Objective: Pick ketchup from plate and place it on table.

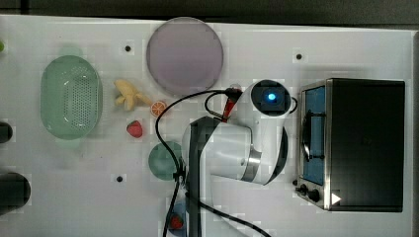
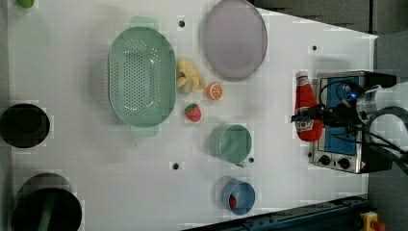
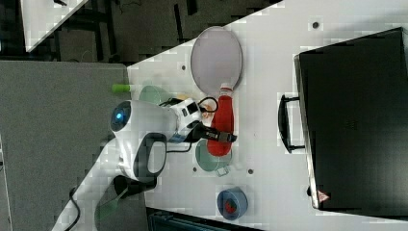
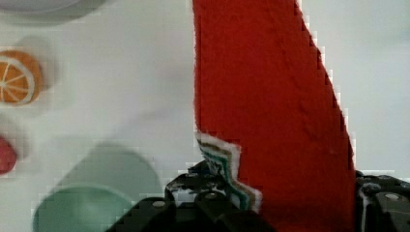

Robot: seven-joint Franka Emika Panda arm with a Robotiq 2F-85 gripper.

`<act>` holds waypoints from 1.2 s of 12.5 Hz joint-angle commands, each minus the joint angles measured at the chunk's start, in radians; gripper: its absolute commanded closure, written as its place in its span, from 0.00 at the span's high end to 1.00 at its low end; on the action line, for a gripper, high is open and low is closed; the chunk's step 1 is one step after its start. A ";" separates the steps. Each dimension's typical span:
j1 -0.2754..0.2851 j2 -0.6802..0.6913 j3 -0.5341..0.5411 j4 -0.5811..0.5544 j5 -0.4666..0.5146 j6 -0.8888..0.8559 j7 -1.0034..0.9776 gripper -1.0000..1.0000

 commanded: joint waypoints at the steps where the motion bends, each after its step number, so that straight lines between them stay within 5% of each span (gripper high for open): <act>1: 0.010 0.043 0.000 -0.002 0.003 0.078 0.039 0.60; 6: 0.011 0.132 0.002 -0.008 0.003 0.169 0.038 0.60; 7: 0.011 0.132 0.002 -0.008 0.003 0.184 0.039 0.63; 11: 0.013 0.090 0.013 0.016 0.003 0.171 0.038 1.00; 15: 0.020 -0.025 0.020 0.109 0.004 0.056 0.110 1.00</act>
